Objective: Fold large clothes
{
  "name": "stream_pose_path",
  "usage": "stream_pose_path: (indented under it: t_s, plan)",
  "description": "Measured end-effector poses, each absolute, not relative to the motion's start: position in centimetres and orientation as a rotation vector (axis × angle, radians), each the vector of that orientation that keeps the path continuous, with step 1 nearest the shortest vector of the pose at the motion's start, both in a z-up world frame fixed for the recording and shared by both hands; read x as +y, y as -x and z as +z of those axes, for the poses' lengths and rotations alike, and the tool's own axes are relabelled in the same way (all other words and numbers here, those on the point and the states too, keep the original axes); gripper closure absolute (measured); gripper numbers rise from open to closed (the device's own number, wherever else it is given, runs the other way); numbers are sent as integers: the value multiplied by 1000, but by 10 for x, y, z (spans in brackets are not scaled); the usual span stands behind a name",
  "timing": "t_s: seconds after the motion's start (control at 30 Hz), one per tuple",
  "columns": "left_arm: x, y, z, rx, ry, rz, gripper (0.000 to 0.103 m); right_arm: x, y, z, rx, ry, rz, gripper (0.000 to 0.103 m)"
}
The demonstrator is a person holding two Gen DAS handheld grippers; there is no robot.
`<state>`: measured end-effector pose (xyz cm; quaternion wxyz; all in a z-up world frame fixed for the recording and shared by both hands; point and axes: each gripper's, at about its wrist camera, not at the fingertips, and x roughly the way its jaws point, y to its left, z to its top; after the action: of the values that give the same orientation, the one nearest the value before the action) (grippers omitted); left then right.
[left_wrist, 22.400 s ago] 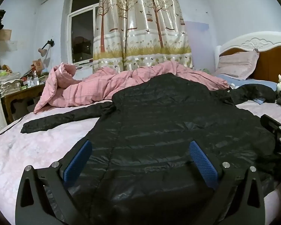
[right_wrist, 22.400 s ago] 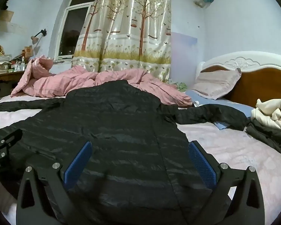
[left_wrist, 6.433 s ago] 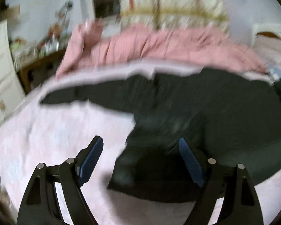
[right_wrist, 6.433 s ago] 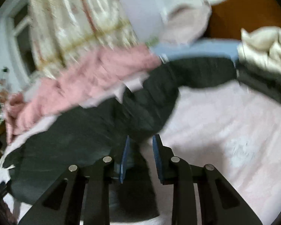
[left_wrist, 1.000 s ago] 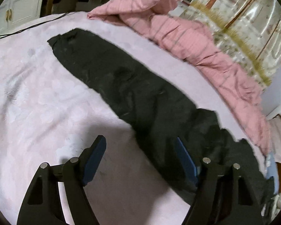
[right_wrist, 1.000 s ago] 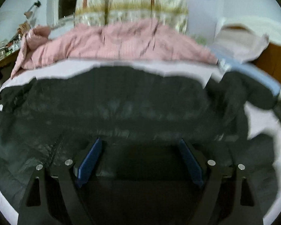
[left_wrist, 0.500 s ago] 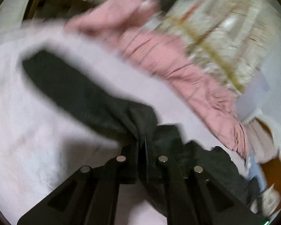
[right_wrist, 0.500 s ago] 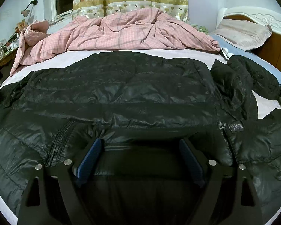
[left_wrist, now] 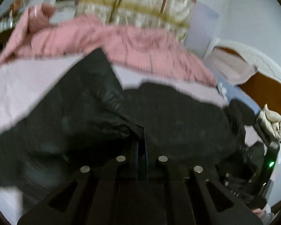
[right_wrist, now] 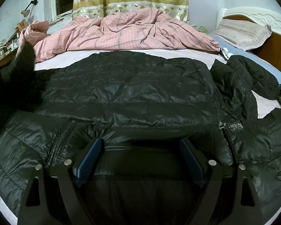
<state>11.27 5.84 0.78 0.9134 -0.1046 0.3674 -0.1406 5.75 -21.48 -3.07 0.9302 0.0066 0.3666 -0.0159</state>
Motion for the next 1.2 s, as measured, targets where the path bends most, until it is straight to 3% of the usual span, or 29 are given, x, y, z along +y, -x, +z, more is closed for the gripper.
stream_pose_path:
  t_s: [0.23,0.33,0.37,0.47,0.5,0.63,0.7,0.77,0.93,1.2]
  plan:
    - [44,-105,-34,840,193,-266,94,-214,-57,-31,750,-15,-34,16]
    - [41,-99,-33,822,175,-268,82,-214,-57,-31,750,-16,-33,16]
    - [41,-96,-31,813,176,-270,72,-214,-57,-31,750,-17,-33,16]
    - [39,-73,-14,745,158,-269,24,-214,-56,-30,750,-18,-33,16]
    - [39,-63,-6,704,145,-256,19,-214,-57,-31,750,-18,-33,16]
    - [44,-31,22,563,67,-212,18,-215,-56,-31,749,-17,-34,16]
    - [57,-18,36,412,43,-56,0,-215,-56,-31,748,-17,-34,16]
    - [75,-19,43,339,50,83,0,-215,-56,-31,748,-18,-33,16]
    - [163,-45,44,434,265,228,0,-215,-56,-31,748,-19,-33,16]
    - [271,-71,-19,733,648,354,2,-215,-55,-31,747,-19,-34,16]
